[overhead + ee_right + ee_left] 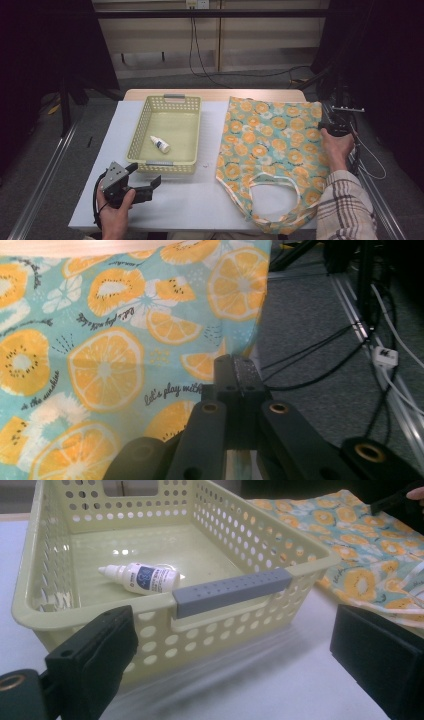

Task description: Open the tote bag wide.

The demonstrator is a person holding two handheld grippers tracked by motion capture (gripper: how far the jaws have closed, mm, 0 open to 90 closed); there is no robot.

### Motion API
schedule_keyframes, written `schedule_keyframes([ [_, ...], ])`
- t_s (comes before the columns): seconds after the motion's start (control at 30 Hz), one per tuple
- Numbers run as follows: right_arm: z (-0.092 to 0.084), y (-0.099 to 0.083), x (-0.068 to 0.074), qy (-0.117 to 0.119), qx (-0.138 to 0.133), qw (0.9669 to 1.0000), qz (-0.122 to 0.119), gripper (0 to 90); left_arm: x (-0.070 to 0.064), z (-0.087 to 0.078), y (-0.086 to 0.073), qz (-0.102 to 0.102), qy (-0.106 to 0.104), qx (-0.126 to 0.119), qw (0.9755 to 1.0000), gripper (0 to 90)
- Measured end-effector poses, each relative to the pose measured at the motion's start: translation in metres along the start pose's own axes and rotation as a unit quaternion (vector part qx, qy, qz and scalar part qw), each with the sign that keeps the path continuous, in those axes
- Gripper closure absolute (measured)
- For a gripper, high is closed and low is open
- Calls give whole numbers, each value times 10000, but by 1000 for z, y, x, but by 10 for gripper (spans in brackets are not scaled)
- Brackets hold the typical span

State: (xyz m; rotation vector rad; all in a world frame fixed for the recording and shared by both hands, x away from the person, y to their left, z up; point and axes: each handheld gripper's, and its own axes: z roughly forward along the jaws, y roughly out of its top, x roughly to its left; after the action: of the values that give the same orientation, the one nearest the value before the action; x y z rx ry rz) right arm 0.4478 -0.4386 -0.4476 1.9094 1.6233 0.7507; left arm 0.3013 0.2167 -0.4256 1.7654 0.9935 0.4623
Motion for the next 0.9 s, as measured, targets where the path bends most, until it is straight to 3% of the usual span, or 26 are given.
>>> schedule_keyframes([
  [0.23,-6,-8,-12,-146,111,9998,-125,900,0,0,0,-8,3,14,10000,44],
  [0.27,-7,-11,-14,-117,211,9995,-198,900,0,0,0,-2,4,7,10000,44],
  [0.53,-16,-20,-17,4,191,9992,-347,900,-1,0,0,-24,-11,-7,10000,44],
  [0.57,-18,-22,-16,-17,203,9981,-580,900,-1,0,0,5,-12,7,10000,44],
  [0.6,-19,-23,-16,-30,204,9977,-644,900,-1,0,0,4,-7,5,10000,44],
  [0.8,-23,-27,-17,64,234,9970,-729,900,-1,1,0,8,-16,22,10000,45],
  [0.83,-24,-27,-17,73,203,9974,-689,866,-1,1,0,5,-17,23,10000,44],
  [0.87,-28,-25,-17,114,89,9976,-677,751,-1,1,0,-1,-19,20,10000,44],
  [0.9,-31,-24,-17,164,36,9976,-679,720,-1,1,0,-9,-9,3,10000,44],
])
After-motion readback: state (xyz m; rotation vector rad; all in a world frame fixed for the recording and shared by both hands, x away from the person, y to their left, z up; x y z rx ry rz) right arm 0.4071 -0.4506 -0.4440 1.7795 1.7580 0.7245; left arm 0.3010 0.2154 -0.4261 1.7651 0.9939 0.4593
